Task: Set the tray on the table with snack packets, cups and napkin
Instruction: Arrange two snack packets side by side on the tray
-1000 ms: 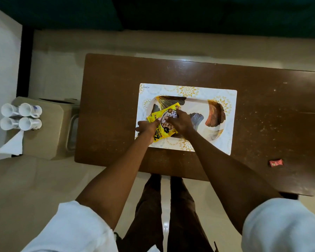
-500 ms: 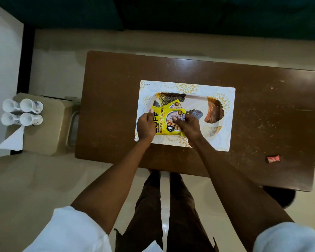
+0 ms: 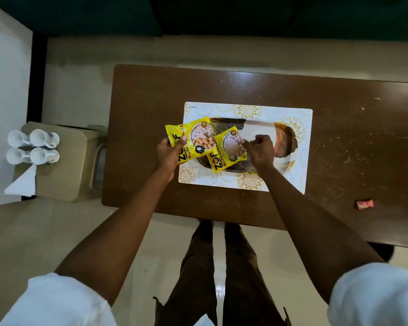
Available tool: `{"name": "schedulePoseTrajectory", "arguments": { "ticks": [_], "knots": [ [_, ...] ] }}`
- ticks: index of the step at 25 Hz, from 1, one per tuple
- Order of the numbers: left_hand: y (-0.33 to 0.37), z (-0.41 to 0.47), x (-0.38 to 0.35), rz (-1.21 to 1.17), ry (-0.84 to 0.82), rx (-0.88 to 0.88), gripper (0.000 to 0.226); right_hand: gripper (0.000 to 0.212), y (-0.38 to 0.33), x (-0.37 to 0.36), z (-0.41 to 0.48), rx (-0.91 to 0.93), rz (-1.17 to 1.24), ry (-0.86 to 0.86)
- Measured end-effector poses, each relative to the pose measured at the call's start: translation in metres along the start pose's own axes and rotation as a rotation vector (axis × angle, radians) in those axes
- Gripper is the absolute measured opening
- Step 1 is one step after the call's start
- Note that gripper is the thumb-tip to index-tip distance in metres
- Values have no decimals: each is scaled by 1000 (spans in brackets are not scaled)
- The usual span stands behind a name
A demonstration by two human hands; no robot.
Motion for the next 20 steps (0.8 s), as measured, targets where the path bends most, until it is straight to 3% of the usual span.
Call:
{"name": "schedulePoseTrajectory", "arguments": {
  "ticks": [3,8,10,16,20],
  "knots": [
    [16,19,-1,19,13,-32,33,74,-16,-16,10,41,-150,-113],
    [25,36,-28,67,-19,-49,38,44,-17,-48,12,-50,-277,-523],
    [21,38,-39,97,-64,-41,37,39,-5,-45,4,-72,-144,-621],
    [10,37,-70,221,-146,-57,23,43,63,-3,-25,-232,64,-510],
    [19,41,-81,296,-74,-96,34,40,89,4,-43,-290,229,-449]
  ]
}}
Point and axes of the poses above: each hand's wrist, its own z-axis towards the middle knuckle, its own x-axis out of the back of the hand, y = z × x, the point moved 4 cm from there along z, towards the middle knuckle
